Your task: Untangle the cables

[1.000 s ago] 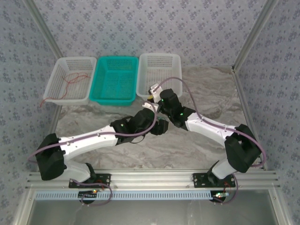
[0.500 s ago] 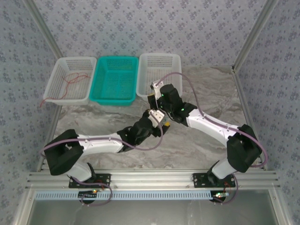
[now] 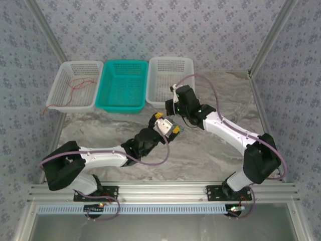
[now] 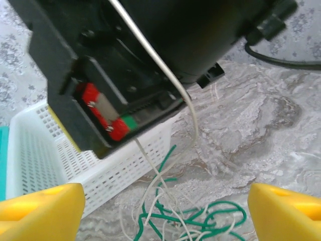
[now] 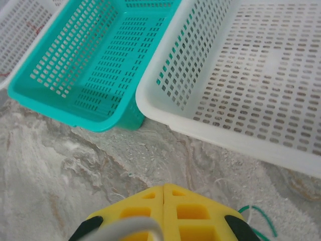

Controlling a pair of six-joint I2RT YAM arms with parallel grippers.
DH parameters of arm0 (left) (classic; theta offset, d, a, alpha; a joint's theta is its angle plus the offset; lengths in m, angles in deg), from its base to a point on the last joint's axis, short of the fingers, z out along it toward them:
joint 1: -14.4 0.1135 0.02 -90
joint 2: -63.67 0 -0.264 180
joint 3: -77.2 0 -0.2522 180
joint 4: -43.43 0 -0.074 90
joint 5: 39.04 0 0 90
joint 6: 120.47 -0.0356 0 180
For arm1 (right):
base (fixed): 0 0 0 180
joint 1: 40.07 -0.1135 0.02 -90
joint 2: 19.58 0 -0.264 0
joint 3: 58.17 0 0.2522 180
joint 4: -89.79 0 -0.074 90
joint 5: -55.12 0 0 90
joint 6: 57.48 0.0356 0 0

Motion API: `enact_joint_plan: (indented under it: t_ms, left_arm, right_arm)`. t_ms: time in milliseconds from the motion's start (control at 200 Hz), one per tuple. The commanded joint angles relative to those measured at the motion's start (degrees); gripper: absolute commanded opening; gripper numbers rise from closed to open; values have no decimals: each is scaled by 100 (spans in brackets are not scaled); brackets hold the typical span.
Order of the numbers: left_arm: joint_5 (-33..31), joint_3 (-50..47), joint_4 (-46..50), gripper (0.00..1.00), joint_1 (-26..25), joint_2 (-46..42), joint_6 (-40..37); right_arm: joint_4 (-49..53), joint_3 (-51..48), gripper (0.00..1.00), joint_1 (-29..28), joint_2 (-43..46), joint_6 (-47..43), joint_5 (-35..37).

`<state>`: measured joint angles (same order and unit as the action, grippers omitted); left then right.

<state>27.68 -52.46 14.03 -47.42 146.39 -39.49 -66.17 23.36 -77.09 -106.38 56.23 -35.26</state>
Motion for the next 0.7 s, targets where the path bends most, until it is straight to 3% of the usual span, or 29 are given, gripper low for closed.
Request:
enact_joint_plan:
  t_ms: [0, 130, 365, 445, 590, 695]
  left_arm:
    - [428, 285, -196, 85, 35, 5, -71]
    - [550, 484, -474, 83, 71, 179, 182]
    - [-9, 548, -1063, 74, 217, 541, 390]
    - [-5, 598, -1038, 60, 240, 579, 381]
    - [118, 646, -874, 24, 258, 524, 491]
    - [280, 653, -679, 11, 258, 381, 674]
  right_arm:
    - [666, 397, 0, -96, -63, 1043, 522]
    - [1195, 602, 0, -199, -84, 2044, 973]
    - [1598, 559, 0, -384, 61, 3393, 1229]
    - [1749, 597, 0, -421, 75, 3623, 1225]
    - [1884, 628, 0, -432, 92, 3707, 1311]
    - [1872, 597, 0, -403, 75, 3605, 1431]
